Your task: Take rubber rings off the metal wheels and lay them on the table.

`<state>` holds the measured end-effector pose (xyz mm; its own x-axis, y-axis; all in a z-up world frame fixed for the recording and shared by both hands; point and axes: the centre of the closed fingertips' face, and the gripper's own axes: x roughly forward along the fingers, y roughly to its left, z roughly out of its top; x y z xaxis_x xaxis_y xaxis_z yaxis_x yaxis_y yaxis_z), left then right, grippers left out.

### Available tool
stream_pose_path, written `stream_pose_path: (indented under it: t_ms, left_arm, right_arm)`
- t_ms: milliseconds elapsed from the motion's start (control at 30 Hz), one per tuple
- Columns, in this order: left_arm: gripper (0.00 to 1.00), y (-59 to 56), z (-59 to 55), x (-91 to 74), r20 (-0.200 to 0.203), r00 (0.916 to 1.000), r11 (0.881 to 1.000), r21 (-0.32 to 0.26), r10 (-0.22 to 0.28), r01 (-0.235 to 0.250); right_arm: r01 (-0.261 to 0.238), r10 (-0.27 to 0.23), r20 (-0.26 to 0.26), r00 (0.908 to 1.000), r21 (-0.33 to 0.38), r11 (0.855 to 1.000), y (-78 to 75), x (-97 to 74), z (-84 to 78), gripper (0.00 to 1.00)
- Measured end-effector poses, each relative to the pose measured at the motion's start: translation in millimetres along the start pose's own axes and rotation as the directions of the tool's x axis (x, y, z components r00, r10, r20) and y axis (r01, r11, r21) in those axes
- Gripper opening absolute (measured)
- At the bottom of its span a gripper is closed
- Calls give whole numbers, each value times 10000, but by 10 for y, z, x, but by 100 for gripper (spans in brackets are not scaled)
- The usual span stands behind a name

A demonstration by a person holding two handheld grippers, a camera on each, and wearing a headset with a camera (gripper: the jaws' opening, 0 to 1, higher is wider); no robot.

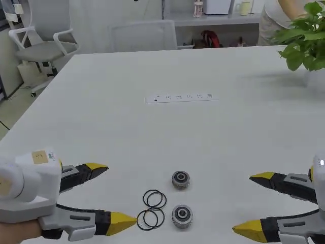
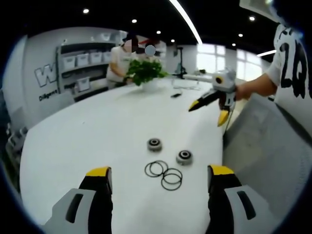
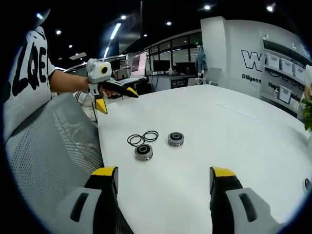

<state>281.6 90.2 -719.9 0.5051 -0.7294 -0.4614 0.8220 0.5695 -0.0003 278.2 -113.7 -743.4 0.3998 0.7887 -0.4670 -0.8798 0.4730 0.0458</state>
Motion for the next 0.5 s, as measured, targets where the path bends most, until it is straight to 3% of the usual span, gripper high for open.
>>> stream_pose_path:
  t_ms: [500]
  left_arm:
    - [85, -4, -16, -82, 67, 9997, 9996, 140, 241, -242]
  right_arm:
    - [241, -242, 123, 9996, 59, 9997, -4, -35, 3, 78]
